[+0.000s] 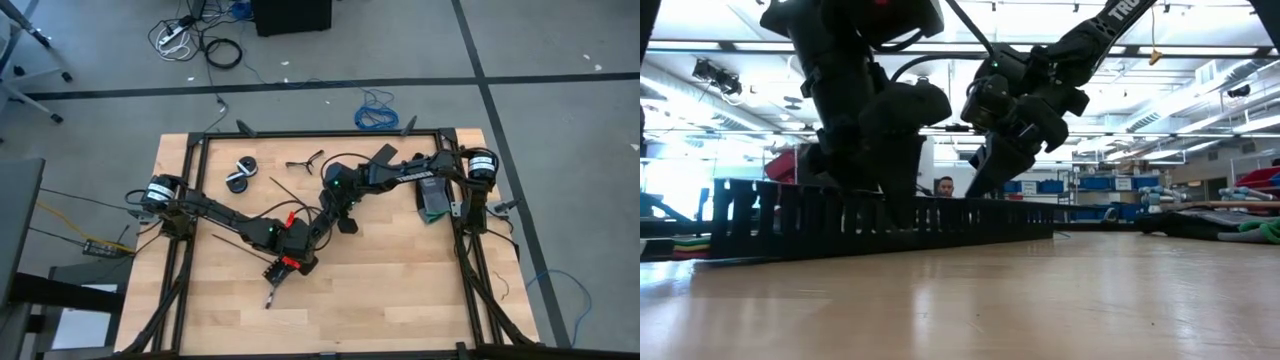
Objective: Ziptie cables
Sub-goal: Insert the black cover of the black cable duct
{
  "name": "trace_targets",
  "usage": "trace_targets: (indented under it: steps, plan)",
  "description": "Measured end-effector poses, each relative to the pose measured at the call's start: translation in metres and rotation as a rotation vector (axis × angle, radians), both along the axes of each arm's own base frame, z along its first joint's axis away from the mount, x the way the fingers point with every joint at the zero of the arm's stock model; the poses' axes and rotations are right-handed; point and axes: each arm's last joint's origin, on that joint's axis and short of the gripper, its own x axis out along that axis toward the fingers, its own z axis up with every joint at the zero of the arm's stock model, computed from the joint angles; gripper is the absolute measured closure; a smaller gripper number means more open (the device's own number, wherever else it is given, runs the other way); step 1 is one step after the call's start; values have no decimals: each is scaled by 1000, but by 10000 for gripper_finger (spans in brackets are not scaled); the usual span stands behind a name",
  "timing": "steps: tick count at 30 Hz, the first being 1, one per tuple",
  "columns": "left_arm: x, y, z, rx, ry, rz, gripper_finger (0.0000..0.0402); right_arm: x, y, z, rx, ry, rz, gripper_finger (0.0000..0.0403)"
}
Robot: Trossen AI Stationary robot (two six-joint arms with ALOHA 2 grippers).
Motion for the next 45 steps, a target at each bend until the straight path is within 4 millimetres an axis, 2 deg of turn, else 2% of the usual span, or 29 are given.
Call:
trace_targets:
  steps: [5, 13, 17, 22, 29, 37, 45]
  plan:
    - [3, 0, 0, 30, -14, -65, 187, -1, 1, 0, 10, 7, 8, 403]
    - [5, 3, 0, 45, -31, -45, 91, -1, 2, 0, 9, 7, 10, 403]
    - [6, 11, 0, 83, -39, -18, 62, -1, 2, 0, 14, 8, 17, 403]
    - [12, 16, 5, 181, -87, -39, 56, 0, 3, 0, 15, 2, 21, 403]
    - [14, 21, 5, 190, -84, -85, 57, -1, 3, 0, 26, 5, 28, 403]
    - [24, 29, -11, 168, -73, -121, 57, -1, 3, -1, 33, 8, 32, 403]
    - [25, 31, -13, 176, -68, -137, 74, -1, 3, 0, 35, 9, 32, 403]
